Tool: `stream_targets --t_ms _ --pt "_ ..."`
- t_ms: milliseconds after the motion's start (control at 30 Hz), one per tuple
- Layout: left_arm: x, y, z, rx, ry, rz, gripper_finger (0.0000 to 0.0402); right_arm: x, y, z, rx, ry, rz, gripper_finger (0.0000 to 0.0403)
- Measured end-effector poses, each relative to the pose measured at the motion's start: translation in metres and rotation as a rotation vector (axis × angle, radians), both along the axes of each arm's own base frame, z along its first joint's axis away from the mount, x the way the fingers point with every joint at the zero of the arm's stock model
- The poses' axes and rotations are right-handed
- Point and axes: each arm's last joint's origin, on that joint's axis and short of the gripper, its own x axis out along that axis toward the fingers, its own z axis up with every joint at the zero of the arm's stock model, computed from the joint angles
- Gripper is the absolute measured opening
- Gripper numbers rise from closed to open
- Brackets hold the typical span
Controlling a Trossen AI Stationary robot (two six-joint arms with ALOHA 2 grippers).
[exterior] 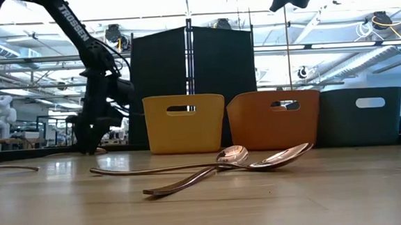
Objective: Sort silverware
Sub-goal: Put the copper spoon into the yellow bin
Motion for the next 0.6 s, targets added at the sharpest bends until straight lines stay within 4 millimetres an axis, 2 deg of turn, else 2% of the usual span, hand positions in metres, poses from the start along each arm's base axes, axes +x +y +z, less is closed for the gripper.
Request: stream_targets --t_ms 167,367,600 --pt "0.001 0.001 -0.008 -0.028 0.016 0.028 0.0136 -0.003 0.006 -0.002 0.019 0.025 -0.006 0.0148" --pt "0.003 -0.001 -0.008 -0.030 0.017 0.026 0.0018 -0.005 0.017 -0.002 0.038 0.037 0.001 0.0148" --pt "0.005 -0.001 0.000 -0.054 -0.011 0.046 0.0010 -0.007 0.026 -0.002 0.028 0.033 0.002 0.0148"
